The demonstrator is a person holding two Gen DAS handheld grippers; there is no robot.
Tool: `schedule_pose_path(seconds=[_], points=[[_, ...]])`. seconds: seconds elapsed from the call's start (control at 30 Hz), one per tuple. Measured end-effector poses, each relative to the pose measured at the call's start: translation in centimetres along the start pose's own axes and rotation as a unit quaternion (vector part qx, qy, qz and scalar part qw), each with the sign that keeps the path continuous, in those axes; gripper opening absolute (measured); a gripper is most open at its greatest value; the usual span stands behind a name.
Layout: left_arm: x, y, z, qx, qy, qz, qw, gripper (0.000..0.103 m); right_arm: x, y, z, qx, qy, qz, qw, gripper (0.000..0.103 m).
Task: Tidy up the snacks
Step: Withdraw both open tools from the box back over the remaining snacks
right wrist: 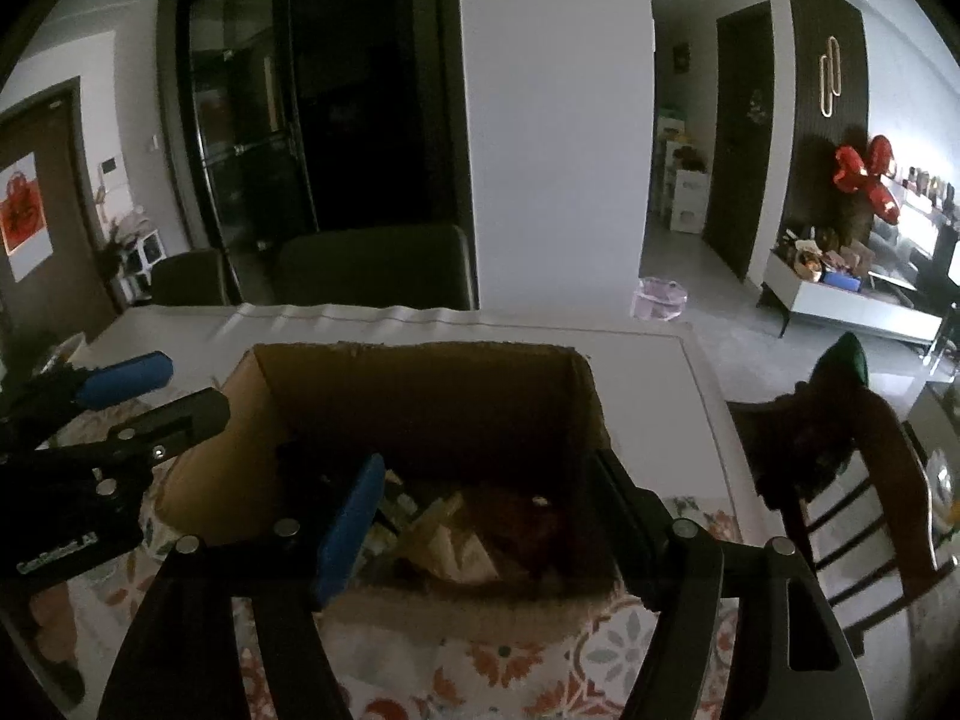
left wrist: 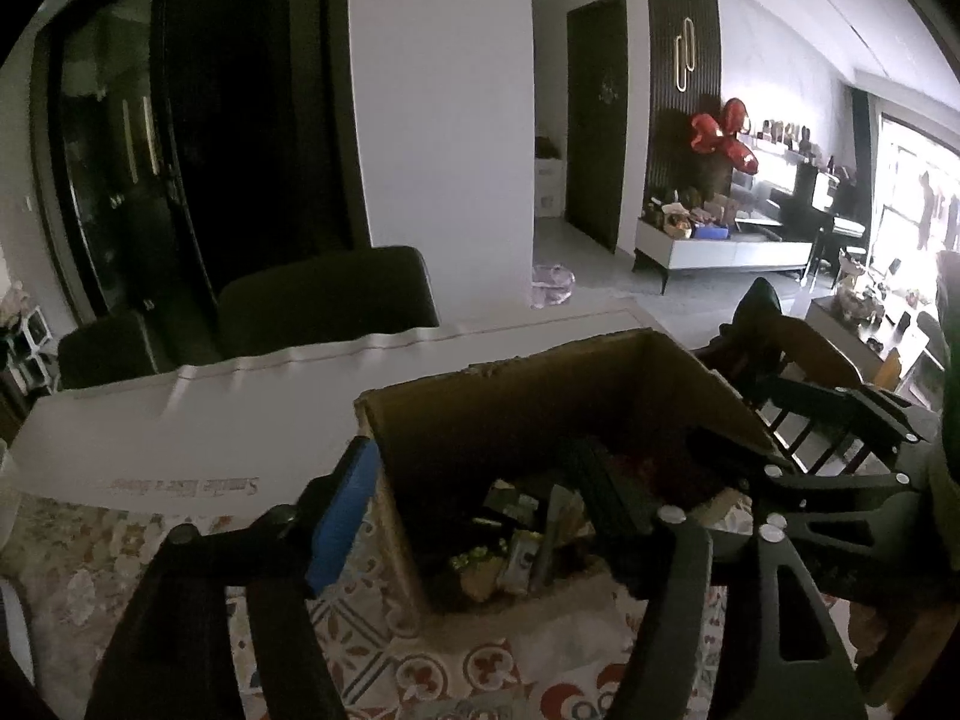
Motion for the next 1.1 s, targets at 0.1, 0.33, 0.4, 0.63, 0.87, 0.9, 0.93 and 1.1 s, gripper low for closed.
schedule_pose_path(seconds=[0.1,0.33,0.4,0.63,0.87,0.9,0.93,1.1], points=[[-1.6,-0.3,0.6,0.002,0.009,-0.002,1.0000,0.076,-1.6,-0.1,0.6,0.007,0.011,0.014,1.000,0.082],[-5.8,-0.1,3.0,0.019,0.036,-0.005,0.9992,0.084,-6.0,-0.5,2.8,0.031,0.025,0.043,0.998,0.088],[-6.5,0.0,3.6,0.024,0.042,-0.005,0.9988,0.086,-7.2,-0.9,3.5,0.029,0.028,0.048,0.998,0.088],[-8.9,0.4,6.0,0.023,0.048,0.007,0.9986,0.086,-10.1,-1.9,5.8,0.032,0.037,0.070,0.996,0.088],[-10.4,0.8,9.0,0.047,0.054,0.004,0.9974,0.088,-12.0,-2.7,8.3,0.040,0.051,0.068,0.996,0.088],[-10.5,0.9,9.5,0.050,0.052,0.006,0.9974,0.088,-12.1,-2.9,8.7,0.040,0.049,0.067,0.996,0.091],[-10.6,0.9,9.8,0.053,0.050,0.007,0.9973,0.088,-12.2,-3.1,9.2,0.040,0.047,0.066,0.996,0.094],[-10.5,1.3,12.3,0.066,0.032,0.015,0.9972,0.088,-12.0,-3.9,12.2,0.031,0.021,0.063,0.997,0.095]])
Point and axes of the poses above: each gripper's, at about its wrist camera, not at the fingertips, and x roughly the way its jaws point, y to its right, z to its underside, the point moved 6 cm from there along x, roughly the way its jaws point, and after that the axes turned 7 degrees about -x, right-handed, at the moved point
